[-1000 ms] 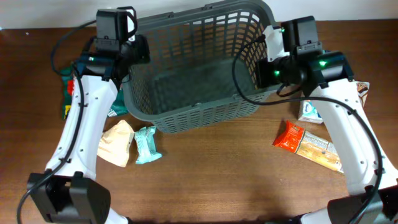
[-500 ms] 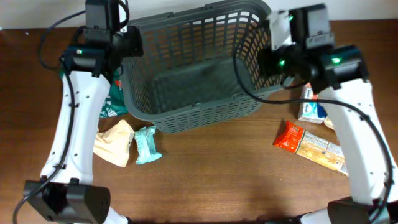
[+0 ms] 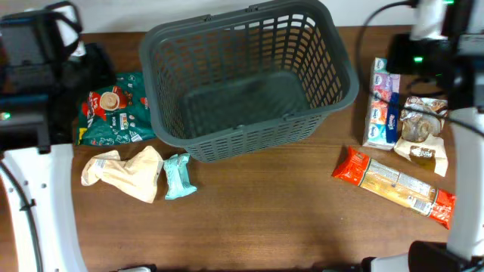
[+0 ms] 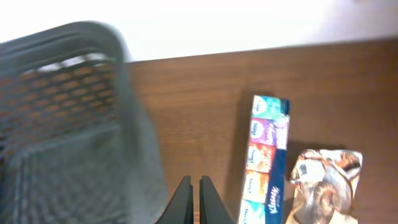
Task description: Pack container
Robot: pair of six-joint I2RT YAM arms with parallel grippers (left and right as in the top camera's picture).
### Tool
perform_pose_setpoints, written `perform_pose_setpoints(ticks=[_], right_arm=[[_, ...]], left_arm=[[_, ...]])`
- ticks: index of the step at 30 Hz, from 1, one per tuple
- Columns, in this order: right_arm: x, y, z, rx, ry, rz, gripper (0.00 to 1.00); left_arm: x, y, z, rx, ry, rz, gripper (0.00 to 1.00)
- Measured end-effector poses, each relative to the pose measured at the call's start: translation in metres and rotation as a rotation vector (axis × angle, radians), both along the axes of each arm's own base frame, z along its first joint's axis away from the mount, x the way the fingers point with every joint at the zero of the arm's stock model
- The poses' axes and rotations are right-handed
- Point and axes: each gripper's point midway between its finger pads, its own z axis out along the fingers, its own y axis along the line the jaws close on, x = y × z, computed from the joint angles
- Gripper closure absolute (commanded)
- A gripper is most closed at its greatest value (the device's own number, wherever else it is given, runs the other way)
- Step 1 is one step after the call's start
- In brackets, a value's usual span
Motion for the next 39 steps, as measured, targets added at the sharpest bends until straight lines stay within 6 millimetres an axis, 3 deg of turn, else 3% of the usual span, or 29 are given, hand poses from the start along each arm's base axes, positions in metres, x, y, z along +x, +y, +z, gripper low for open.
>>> perform_pose_setpoints(ticks=[3,6,15,18,30,39], right_arm=[[0.003,-0.023,-0.011,0.054,0.028,-0.036,0.96],[0.006,-0.030,-0.026,0.098,0.066,-0.039,0.96],[0.019,-0.012,-0.092,0.245,0.229,0.037,0.96],[0.019,-0.004,-0.105,0.294,0.264,0.063,0.96],[0.020,0.039,-0.106,0.355,0.271,0.183,0.96],[0.006,0.051,-0.113,0.374,0.343,0.195,0.96]], left_arm=[[0.000,0.011,-0.019,-0.055,0.038,0.016,0.98],[0.004,0.015,-0.049,-0.103,0.094,0.016,0.98],[0.019,-0.008,-0.141,-0.290,0.189,-0.045,0.98],[0.020,-0.017,-0.158,-0.354,0.204,-0.058,0.98],[0.028,-0.054,-0.180,-0.470,0.249,-0.114,0.98],[0.046,-0.057,-0.166,-0.496,0.163,-0.143,0.98]])
